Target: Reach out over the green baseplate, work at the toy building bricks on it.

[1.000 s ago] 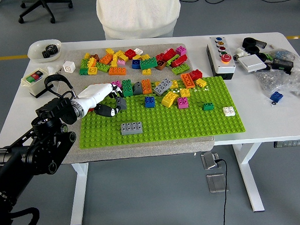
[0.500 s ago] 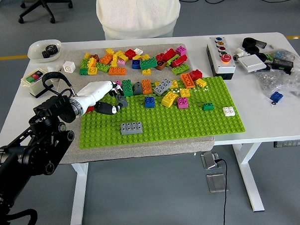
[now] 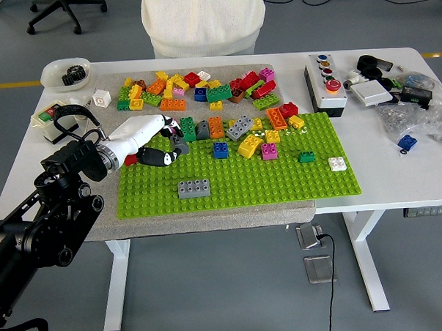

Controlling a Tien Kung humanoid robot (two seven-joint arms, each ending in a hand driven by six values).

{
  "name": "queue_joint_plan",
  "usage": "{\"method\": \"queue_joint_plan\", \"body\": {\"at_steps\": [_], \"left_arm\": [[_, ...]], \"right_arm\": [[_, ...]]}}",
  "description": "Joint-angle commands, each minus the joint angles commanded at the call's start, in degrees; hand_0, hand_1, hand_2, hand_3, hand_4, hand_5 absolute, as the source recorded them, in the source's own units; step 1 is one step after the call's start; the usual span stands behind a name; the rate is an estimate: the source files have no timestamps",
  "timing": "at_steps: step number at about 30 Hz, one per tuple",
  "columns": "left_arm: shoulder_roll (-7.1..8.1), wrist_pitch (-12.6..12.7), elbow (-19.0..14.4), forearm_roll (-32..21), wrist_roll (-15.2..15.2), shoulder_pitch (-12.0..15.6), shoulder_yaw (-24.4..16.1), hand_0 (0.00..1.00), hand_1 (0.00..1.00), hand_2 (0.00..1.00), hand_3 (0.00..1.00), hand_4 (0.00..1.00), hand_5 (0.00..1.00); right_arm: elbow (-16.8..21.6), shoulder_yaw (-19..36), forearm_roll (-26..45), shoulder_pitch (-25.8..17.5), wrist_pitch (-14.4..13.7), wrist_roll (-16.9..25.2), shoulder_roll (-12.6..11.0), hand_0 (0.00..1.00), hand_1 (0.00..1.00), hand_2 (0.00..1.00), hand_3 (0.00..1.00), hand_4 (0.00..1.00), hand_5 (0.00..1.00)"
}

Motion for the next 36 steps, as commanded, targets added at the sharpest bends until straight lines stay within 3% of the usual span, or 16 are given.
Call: {"method": "queue_joint_plan", "body": {"at_steps": [16, 36], "left_arm": [[1.95, -0.91, -7.55, 0.00, 0.69, 3.80, 1.66, 0.681, 0.645, 0.543, 0.550, 0.415, 0.173], [2.76, -1.81, -15.20, 0.00, 1.44, 9.03, 2.27, 0.683, 0.644, 0.546, 0.554, 0.426, 0.179]], "right_arm": [[0.00, 0.27, 0.04, -0.44, -0.08, -0.05, 0.08, 0.732, 0.610, 0.620, 0.527, 0.726, 0.517], [0.00, 0.43, 0.27, -0.54, -0.16, 0.00, 0.09, 0.730, 0.610, 0.620, 0.527, 0.726, 0.517]]}}
